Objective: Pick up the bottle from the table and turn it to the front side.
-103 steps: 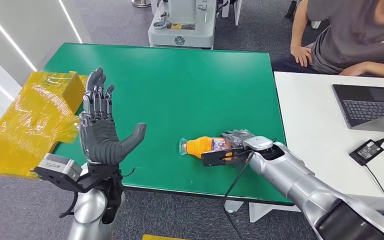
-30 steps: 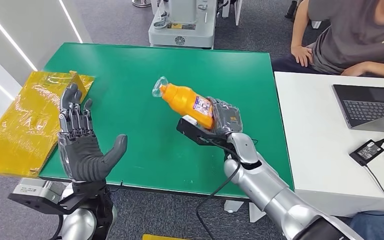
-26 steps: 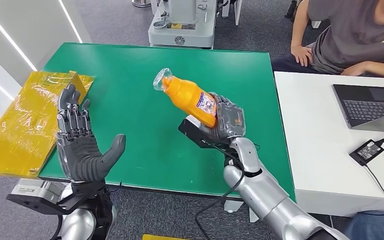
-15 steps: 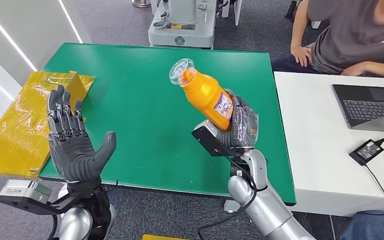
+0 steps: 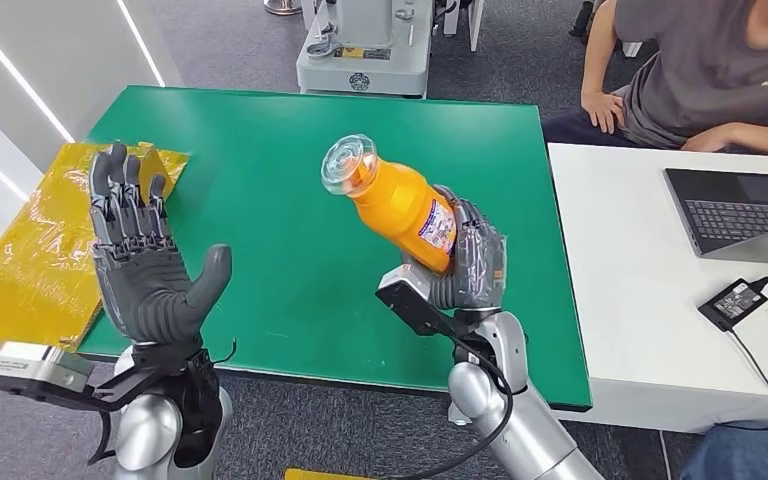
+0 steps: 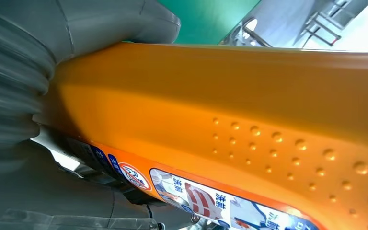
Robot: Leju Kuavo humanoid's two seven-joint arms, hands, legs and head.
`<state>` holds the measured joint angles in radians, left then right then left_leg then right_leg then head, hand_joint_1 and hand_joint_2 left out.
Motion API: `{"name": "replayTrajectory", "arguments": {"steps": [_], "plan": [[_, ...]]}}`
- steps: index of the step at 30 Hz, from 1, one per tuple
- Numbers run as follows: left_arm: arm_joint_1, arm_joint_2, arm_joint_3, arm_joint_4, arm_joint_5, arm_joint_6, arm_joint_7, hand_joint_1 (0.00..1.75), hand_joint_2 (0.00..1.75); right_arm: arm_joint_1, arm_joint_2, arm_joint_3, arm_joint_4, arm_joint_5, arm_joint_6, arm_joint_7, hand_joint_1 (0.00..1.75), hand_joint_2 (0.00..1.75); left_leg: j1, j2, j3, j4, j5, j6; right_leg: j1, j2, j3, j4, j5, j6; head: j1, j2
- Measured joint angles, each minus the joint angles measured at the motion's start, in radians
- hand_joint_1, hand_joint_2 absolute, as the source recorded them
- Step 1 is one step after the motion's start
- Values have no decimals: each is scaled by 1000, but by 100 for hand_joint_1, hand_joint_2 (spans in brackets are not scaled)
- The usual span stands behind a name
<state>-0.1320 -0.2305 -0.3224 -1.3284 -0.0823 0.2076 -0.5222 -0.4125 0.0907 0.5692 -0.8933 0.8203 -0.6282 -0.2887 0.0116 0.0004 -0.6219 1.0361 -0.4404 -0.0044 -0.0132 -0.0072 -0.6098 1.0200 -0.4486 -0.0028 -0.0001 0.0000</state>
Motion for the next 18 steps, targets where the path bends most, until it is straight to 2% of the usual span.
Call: {"name": "replayTrajectory", "arguments": {"steps": [4, 9, 18], "plan": [[-79, 4, -26, 46, -34, -56, 15, 0, 175, 1, 12, 2, 2, 10, 13, -30, 175, 175, 0, 0, 0, 0, 0, 0, 0, 0, 0, 0, 0, 0, 0, 0], [-166, 1, -54, 146, -56, -116, 37, 0, 175, 1, 17, 6, 6, -15, -2, -111, 175, 175, 0, 0, 0, 0, 0, 0, 0, 0, 0, 0, 0, 0, 0, 0], [-229, -2, -60, 248, -56, -135, 36, 0, 175, 1, 22, 14, 19, -16, -10, -135, 175, 175, 0, 0, 0, 0, 0, 0, 0, 0, 0, 0, 0, 0, 0, 0]]}}
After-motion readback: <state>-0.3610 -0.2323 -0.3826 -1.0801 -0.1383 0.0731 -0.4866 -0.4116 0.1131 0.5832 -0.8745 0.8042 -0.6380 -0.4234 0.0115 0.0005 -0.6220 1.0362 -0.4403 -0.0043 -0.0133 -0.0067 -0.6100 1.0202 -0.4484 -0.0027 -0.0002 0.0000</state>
